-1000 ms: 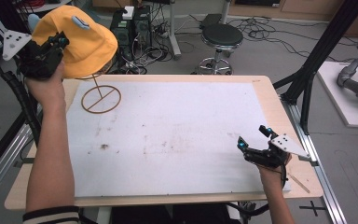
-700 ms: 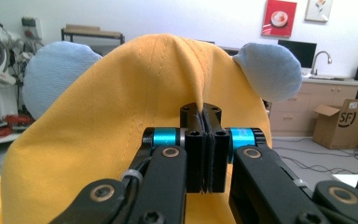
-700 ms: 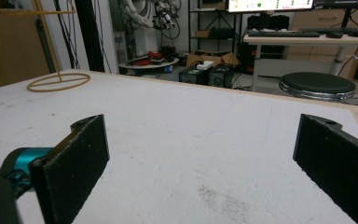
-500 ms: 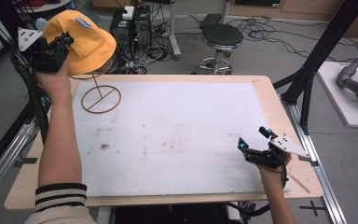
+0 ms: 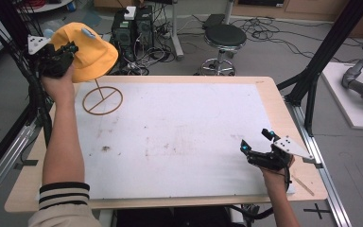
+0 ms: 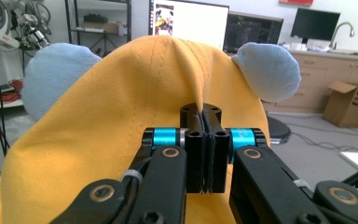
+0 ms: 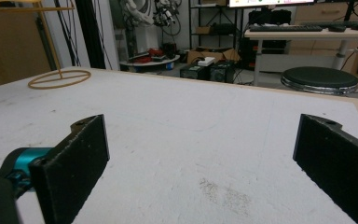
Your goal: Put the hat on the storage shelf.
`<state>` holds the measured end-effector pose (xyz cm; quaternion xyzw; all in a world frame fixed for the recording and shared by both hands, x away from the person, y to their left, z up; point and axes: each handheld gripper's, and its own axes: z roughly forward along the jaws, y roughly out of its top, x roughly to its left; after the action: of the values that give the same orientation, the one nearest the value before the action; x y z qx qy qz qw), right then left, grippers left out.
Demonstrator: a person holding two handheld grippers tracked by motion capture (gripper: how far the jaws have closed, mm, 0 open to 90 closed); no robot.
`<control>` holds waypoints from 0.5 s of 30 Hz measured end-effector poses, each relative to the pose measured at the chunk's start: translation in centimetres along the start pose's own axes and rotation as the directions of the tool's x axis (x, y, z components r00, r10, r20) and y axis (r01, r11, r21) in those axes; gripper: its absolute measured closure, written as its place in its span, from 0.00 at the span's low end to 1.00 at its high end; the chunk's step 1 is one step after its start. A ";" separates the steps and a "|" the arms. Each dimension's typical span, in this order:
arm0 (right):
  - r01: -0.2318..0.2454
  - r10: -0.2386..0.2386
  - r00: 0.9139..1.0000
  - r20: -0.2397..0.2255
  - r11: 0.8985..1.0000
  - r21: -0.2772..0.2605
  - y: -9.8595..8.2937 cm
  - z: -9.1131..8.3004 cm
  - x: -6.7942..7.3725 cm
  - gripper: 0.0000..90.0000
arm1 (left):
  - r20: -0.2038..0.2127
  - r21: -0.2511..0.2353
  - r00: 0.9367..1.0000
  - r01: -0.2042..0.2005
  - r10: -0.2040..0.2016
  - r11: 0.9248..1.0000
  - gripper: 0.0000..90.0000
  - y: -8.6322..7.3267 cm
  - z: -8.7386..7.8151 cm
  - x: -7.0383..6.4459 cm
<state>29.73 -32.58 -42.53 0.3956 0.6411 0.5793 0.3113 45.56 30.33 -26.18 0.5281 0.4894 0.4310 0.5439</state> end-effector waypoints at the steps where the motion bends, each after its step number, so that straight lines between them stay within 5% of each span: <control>1: -0.008 0.008 1.000 -0.001 1.000 0.004 0.0 0.1 0.0 0.03 | 0.001 0.008 1.000 -0.012 0.012 1.000 0.98 -0.1 0.1 0.0; 10: 0.004 -0.004 1.000 -0.007 1.000 0.009 -0.1 0.3 0.2 0.03 | -0.021 0.030 1.000 -0.020 0.020 0.999 0.95 -0.9 0.5 0.0; 15: -0.004 0.004 1.000 -0.007 1.000 0.016 -0.1 0.3 0.2 0.03 | -0.022 0.034 1.000 -0.011 0.011 0.999 0.81 -1.0 0.7 0.0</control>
<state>29.91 -32.23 -42.71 0.3974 0.6460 0.5762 0.3047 46.17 30.19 -27.24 0.5350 0.4997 0.4316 0.5271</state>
